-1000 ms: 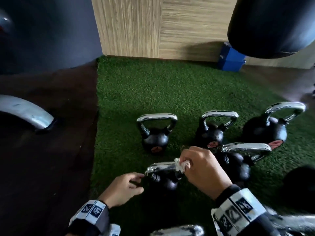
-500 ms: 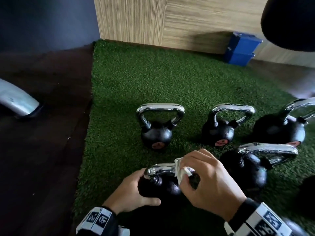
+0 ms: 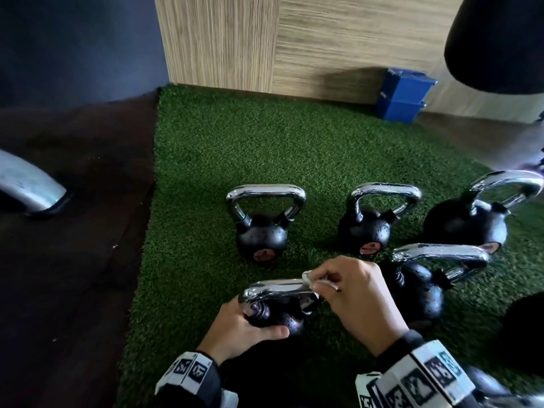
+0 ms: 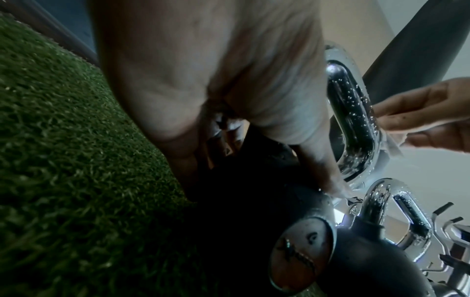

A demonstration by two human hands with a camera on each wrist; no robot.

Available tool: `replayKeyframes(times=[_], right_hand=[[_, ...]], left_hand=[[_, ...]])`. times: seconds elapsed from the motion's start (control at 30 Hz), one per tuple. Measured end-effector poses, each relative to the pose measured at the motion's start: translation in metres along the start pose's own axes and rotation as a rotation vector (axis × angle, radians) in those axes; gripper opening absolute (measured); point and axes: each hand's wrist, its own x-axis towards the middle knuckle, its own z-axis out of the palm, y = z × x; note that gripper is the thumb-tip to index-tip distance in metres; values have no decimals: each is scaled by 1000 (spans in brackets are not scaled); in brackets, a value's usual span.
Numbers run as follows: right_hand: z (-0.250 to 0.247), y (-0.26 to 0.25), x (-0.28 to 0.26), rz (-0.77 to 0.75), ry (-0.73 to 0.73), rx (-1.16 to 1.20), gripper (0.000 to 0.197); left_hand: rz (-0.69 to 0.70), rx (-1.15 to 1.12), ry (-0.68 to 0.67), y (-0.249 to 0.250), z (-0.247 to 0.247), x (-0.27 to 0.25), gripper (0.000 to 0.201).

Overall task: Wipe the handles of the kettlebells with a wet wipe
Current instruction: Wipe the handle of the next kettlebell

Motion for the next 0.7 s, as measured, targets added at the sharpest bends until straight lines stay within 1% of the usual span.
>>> replayKeyframes(times=[0.1,0.17,0.23,0.3,0.33,0.43,0.5,0.63,0.7], right_hand=[[3,4,0,-80,-31,-12,15],[3,13,0,-69,-25,27,15],[0,27,1,34,-4,81,14],[-2,38,2,155,-44,95,9],[-2,42,3,186,-72,96,6],[3,49,2,181,-68,130,7],[6,55,3,229,-74,200,11],[12,64,7,472,-218,412,12],[12,67,9,510,-277,471,11]], left_hand=[[-28,-15,-2,3,0,-1,70],[-55,-23,0,3,1,-1,72],[-77,-13,10,3,1,-2,76],[-97,-18,3,5,1,-1,78],[-104,-31,-5,5,2,-3,77],[-115,-69,-8,5,0,-4,71],[-128,-67,-7,5,1,-3,70],[-123,-47,0,5,0,-2,74],[-120,-40,0,5,0,-3,73]])
